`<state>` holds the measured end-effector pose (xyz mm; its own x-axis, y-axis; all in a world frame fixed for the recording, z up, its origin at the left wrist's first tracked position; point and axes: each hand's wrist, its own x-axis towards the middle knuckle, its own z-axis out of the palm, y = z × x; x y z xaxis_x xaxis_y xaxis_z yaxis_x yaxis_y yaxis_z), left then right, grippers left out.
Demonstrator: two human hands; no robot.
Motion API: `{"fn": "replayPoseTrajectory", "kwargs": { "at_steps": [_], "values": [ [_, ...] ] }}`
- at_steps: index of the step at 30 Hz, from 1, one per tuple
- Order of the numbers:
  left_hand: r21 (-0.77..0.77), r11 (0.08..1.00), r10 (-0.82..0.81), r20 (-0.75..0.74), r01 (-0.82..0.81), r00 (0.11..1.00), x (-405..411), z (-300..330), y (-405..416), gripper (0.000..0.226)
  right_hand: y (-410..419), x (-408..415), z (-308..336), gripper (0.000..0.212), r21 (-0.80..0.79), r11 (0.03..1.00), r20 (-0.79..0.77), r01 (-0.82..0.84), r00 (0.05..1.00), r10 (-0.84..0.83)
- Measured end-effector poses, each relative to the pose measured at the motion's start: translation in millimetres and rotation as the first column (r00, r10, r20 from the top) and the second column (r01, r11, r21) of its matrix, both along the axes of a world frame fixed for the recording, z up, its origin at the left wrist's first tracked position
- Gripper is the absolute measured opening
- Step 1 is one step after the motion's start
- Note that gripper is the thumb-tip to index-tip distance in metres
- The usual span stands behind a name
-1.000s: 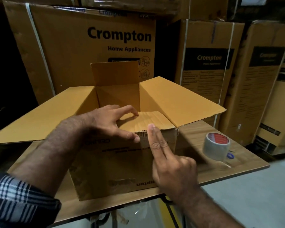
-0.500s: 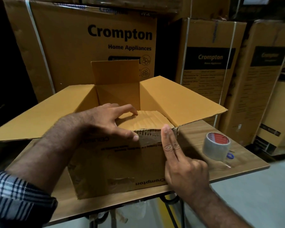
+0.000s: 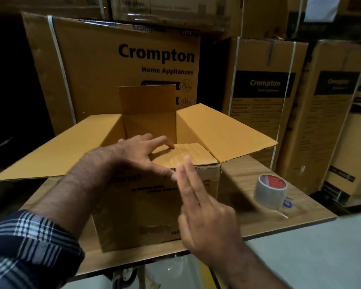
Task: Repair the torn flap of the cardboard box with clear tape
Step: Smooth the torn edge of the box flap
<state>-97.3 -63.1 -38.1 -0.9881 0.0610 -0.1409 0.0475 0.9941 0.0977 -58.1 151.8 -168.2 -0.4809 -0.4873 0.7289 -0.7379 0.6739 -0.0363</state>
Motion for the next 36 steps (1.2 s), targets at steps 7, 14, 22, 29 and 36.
{"fn": "replayPoseTrajectory", "kwargs": {
  "at_steps": [7,14,22,29,36],
  "values": [
    [-0.036,0.999,0.009,0.021,-0.008,1.0,3.0,0.9,8.5,0.122,15.1,-26.8,-17.2,0.082,0.051,0.987,0.035,0.152,0.987,-0.154],
    [-0.028,1.0,-0.014,0.023,0.014,1.0,-0.8,0.6,6.1,0.139,38.3,-33.0,-25.5,0.078,-0.077,0.965,0.004,0.251,0.968,-0.251],
    [-0.013,1.0,-0.024,0.024,0.024,0.999,-4.2,-1.9,4.1,0.133,47.7,-42.6,-15.5,0.074,-0.169,0.948,0.004,0.27,0.962,-0.273],
    [0.012,1.0,-0.006,0.046,0.006,0.999,-5.1,-4.0,2.5,0.126,32.4,-44.0,-16.2,0.06,-0.458,0.872,0.128,0.17,0.984,-0.124],
    [-0.007,1.0,0.0,0.029,0.0,1.0,-5.0,-1.9,4.6,0.134,8.3,-31.8,-24.8,0.064,-0.624,0.774,0.233,0.11,0.971,0.05]
  ]
}}
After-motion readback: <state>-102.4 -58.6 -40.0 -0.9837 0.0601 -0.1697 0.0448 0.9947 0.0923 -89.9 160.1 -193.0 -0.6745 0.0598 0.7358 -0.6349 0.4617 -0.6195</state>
